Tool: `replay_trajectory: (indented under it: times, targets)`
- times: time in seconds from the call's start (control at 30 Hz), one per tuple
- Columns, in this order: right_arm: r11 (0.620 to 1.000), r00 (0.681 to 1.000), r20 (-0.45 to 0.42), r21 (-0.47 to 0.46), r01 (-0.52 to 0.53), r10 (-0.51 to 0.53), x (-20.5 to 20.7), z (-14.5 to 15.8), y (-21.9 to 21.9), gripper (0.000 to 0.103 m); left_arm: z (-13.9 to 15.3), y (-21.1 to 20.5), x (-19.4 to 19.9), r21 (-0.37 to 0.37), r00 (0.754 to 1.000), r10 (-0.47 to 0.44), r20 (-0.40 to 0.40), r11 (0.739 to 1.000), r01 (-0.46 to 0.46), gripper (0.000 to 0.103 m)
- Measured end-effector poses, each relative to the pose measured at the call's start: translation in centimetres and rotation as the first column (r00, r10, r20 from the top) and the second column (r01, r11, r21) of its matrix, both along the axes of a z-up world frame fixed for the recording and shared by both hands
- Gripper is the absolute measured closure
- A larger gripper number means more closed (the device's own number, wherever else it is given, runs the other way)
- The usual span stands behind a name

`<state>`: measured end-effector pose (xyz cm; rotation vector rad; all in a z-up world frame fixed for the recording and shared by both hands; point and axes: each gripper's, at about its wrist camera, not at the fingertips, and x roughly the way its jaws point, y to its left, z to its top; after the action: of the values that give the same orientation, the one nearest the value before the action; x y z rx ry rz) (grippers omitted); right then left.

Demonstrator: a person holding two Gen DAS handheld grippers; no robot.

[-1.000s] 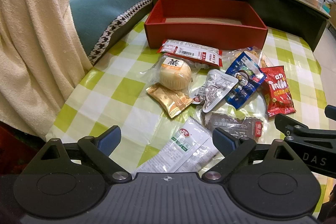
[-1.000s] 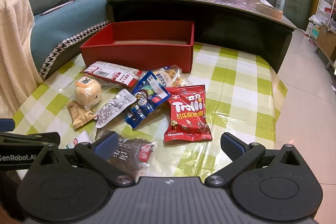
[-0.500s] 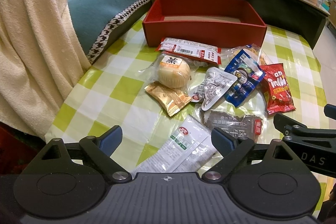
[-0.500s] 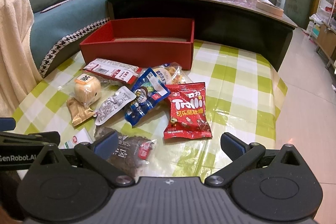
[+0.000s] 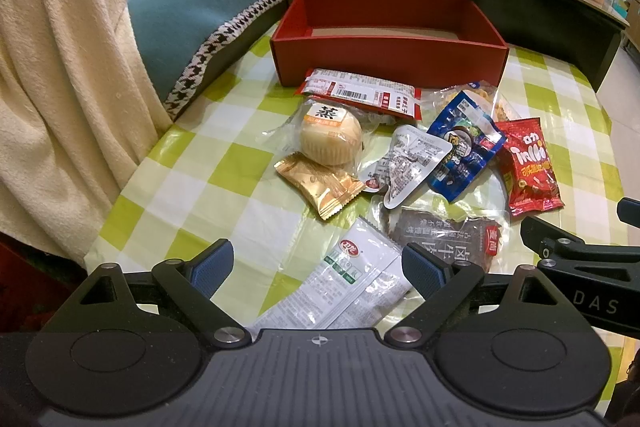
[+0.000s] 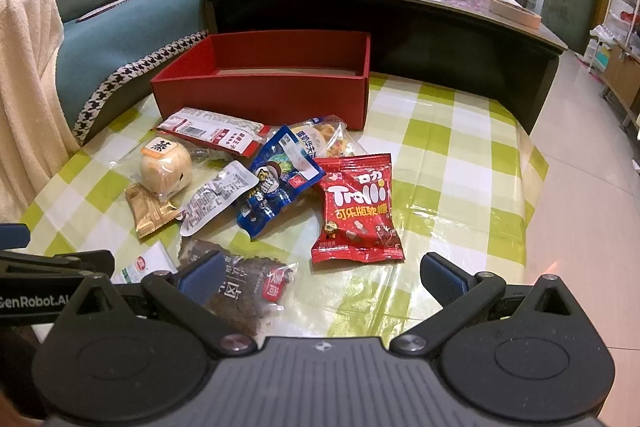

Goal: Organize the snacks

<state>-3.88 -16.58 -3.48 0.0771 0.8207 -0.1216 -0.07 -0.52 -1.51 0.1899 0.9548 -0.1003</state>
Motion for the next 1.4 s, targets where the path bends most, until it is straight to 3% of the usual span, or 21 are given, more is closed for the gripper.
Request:
replay_trajectory:
  times: [0.33,0.6,0.77,0.9,1.03,1.1,1.17,1.33,1.4]
  targets:
    - [1.0,1.0,-0.023,-0.004,-0.011,0.011,0.2,-0.3,0.0,0.0,-0.3,-0.2,0.2,0.011,1.0,-0.014,-0.018,1.0,0.014,0.009]
    - [1.0,0.995,-0.094,-0.004,-0.028,0.027,0.4,-1.7,-1.3,0.0,-2.9,0.0,0.7,0.043,0.987,-0.11,-0.114,0.992,0.116,0.008]
    - [0.993,0.984,-0.138,0.021,-0.114,0.116,1.3,-2.2,-1.8,0.0,-4.4,0.0,1.5,0.061,0.969,-0.184,-0.166,0.979,0.196,0.009]
    - [0.967,0.954,-0.161,0.02,-0.254,0.254,2.3,-2.3,-1.2,0.0,-5.6,-0.5,2.9,0.069,0.942,-0.26,-0.211,0.957,0.28,0.009]
    - [0.908,0.895,-0.178,-0.024,-0.418,0.408,3.5,-2.4,-0.1,0.0,-6.8,-1.1,3.6,0.045,0.909,-0.326,-0.26,0.936,0.349,0.009]
    - [0.863,0.851,-0.197,-0.046,-0.503,0.486,4.4,-2.7,0.6,0.002,-7.6,-1.3,3.7,0.038,0.895,-0.341,-0.289,0.93,0.366,0.009]
    - [0.814,0.8,-0.218,-0.039,-0.579,0.559,5.3,-3.0,1.3,0.008,-8.4,-1.0,3.8,0.022,0.883,-0.345,-0.32,0.929,0.371,0.009]
    - [0.697,0.672,-0.255,0.011,-0.717,0.696,7.1,-3.9,3.1,0.016,-8.8,-0.2,5.4,-0.039,0.882,-0.332,-0.334,0.94,0.338,0.004]
    - [0.638,0.602,-0.286,0.044,-0.769,0.746,7.9,-4.5,3.7,0.018,-9.2,-0.7,5.7,-0.017,0.874,-0.359,-0.329,0.927,0.374,0.0]
